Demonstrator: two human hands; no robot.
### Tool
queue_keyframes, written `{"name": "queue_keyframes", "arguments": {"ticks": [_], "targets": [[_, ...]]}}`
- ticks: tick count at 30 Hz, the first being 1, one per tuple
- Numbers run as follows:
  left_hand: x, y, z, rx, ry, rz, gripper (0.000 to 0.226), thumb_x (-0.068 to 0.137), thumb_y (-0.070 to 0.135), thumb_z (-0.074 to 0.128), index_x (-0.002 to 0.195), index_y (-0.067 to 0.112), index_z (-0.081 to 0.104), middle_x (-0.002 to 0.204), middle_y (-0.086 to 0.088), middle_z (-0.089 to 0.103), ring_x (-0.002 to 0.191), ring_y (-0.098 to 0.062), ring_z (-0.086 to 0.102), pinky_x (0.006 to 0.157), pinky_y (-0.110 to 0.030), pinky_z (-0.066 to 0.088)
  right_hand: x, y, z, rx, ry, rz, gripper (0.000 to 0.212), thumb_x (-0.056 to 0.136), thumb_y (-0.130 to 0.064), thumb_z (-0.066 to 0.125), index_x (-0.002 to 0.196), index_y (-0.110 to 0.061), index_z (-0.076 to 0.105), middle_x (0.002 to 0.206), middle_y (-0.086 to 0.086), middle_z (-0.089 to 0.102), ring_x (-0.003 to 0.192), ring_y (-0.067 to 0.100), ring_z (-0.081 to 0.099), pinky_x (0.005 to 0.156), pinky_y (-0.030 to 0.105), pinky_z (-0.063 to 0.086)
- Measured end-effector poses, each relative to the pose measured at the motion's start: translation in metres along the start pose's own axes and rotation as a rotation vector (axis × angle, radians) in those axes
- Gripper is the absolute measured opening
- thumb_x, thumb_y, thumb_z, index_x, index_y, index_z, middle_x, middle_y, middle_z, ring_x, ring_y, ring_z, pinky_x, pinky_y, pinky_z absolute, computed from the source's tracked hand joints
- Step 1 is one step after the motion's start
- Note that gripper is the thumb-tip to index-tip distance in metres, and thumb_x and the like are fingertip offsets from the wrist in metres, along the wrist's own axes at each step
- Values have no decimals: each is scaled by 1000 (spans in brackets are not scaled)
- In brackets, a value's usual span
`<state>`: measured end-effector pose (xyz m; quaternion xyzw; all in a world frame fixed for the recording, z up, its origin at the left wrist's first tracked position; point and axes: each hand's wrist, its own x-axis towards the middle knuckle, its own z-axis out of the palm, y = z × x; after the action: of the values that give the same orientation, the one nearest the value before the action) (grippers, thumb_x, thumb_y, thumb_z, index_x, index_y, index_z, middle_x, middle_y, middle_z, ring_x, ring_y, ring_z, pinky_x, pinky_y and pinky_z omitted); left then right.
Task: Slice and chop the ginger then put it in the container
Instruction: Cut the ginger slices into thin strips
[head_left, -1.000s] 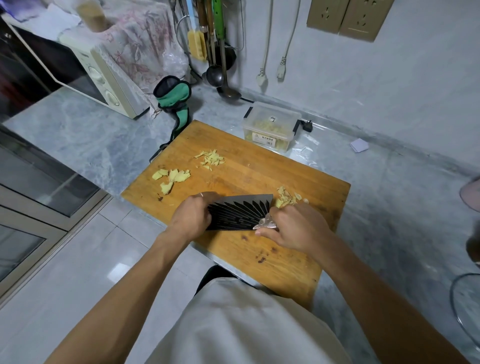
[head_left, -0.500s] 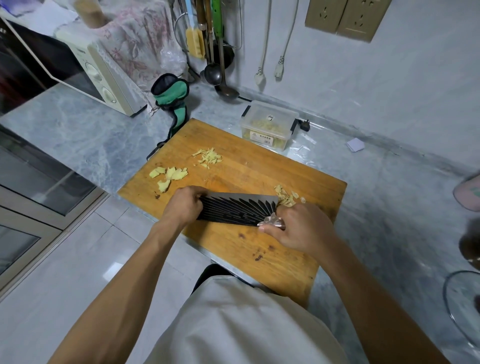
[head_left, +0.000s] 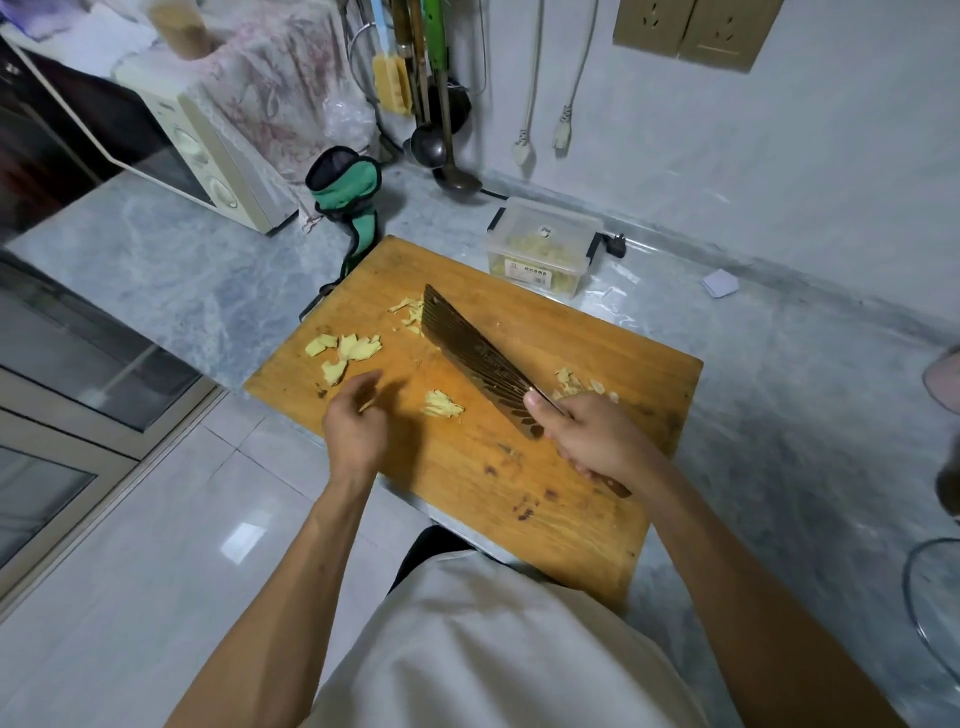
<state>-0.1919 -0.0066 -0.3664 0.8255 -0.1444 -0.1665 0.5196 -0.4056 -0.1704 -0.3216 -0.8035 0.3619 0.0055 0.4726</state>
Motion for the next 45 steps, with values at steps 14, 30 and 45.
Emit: {"name": "queue_keyframes", "arguments": {"ticks": [14,30,45], "targets": [[42,-24,-73,176,-139,88,38,100,0,47,130,19,59,115,-1,64,109,-18,59,98,-35,49,48,-35,63,-13,-436,56,58,98,-65,45,81,-11,62,62,-1,57,47,10,51,47,25,45],[71,7,-35,203,-226,13,20,88,7,68,78,15,52,81,-2,59,80,-19,55,77,-34,47,137,-33,-45,-568,-319,-205,50,96,-65,48,69,-24,57,67,-2,56,65,17,57,64,31,42],[116,42,1,481,-107,78,16,88,4,58,96,17,60,85,-2,65,74,-15,61,53,-14,40,221,-35,-67,-793,-156,-343,53,98,-65,45,108,-17,64,90,0,62,89,22,61,73,34,45]]}}
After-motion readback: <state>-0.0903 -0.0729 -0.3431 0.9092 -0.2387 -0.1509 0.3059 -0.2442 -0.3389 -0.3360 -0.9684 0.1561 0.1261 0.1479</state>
